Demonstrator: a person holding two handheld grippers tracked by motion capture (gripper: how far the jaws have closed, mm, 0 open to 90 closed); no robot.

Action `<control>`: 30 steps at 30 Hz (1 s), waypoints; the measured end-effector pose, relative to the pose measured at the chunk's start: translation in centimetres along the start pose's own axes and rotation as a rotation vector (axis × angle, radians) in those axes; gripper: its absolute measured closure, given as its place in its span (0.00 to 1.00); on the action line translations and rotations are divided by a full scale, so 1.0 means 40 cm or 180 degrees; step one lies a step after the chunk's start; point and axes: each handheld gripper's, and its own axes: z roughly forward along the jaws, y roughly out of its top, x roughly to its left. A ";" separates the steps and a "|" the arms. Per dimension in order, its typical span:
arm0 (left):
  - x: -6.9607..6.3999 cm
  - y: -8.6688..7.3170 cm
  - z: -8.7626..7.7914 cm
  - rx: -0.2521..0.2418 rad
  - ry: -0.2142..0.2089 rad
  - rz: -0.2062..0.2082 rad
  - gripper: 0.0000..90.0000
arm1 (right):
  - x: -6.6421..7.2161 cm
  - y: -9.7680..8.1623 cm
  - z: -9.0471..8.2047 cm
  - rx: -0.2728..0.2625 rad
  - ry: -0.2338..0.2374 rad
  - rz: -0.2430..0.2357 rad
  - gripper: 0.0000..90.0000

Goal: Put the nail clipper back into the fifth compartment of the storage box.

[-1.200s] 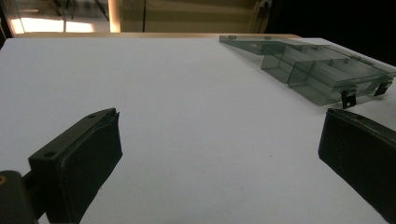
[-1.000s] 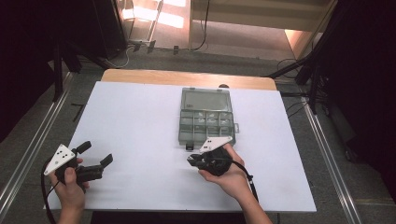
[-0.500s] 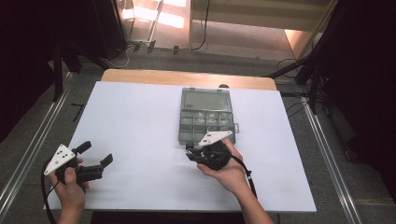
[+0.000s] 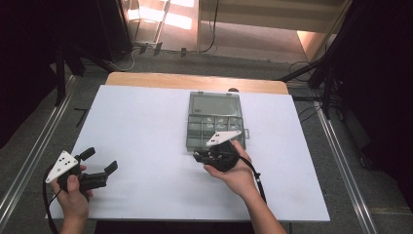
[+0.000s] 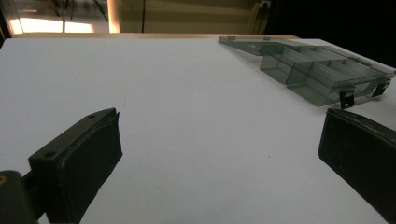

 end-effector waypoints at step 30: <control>0.001 0.000 -0.001 -0.0004 -0.0016 -0.0006 0.00 | -0.045 0.070 0.028 -0.0053 -0.0112 0.0150 0.88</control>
